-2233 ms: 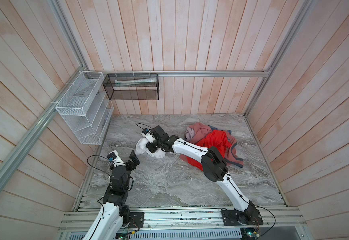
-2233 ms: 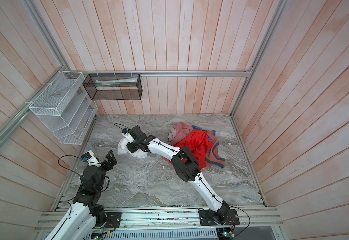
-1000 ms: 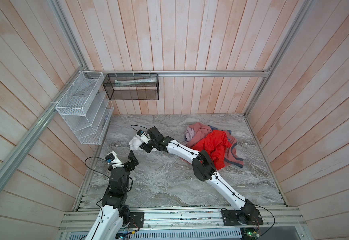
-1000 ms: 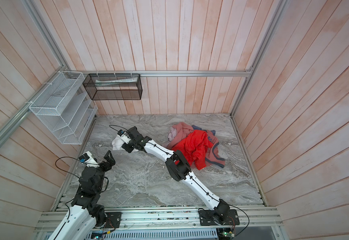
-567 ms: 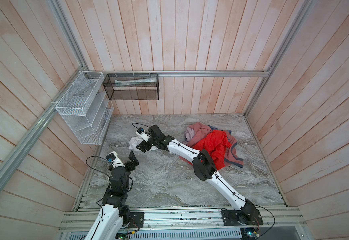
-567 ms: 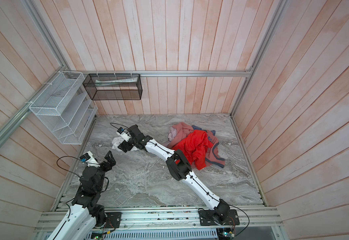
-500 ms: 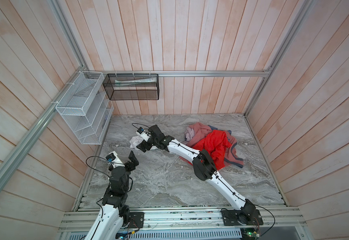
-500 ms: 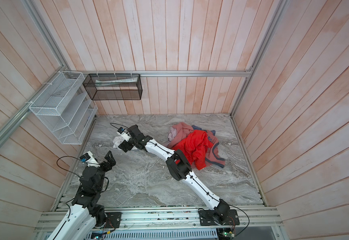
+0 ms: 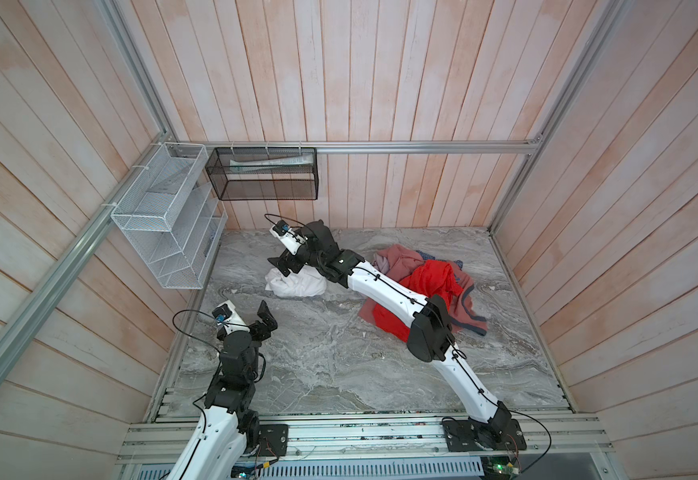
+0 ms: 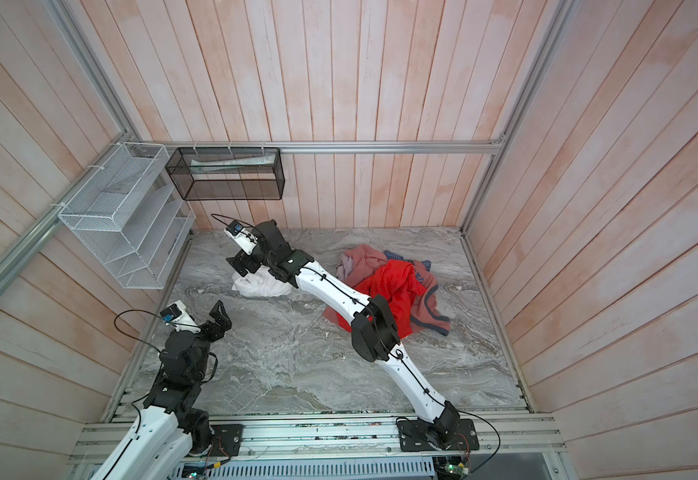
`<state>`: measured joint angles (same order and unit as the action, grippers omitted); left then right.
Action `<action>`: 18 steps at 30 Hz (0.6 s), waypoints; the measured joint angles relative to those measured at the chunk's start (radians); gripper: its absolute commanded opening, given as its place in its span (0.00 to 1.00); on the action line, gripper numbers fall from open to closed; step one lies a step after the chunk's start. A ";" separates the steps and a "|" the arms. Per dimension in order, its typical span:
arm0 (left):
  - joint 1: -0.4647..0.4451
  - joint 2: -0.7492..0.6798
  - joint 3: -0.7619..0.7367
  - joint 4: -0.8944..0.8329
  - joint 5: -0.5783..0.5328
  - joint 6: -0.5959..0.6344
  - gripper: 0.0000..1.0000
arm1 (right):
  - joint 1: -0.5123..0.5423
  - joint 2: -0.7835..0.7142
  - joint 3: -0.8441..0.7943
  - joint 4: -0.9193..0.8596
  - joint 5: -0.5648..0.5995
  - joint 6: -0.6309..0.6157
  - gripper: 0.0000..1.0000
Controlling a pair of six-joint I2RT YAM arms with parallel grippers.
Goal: Pick out a specific cloth from the pile
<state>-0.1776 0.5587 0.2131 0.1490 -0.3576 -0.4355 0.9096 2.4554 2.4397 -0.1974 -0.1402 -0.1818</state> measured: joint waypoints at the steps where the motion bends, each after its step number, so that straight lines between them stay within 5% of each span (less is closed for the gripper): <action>1: 0.000 0.002 0.003 0.001 0.000 0.002 1.00 | 0.002 -0.018 -0.005 0.006 0.000 -0.004 0.98; 12: 0.000 0.128 0.064 0.044 -0.010 0.063 1.00 | -0.044 -0.418 -0.541 0.159 0.055 -0.060 0.98; 18: -0.002 0.208 0.108 0.100 -0.040 0.117 1.00 | -0.256 -0.797 -1.017 0.305 0.111 -0.052 0.98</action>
<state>-0.1799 0.7666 0.3214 0.2485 -0.3977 -0.3180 0.6540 1.6588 1.4227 0.1074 -0.0296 -0.2337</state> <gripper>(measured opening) 0.999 0.979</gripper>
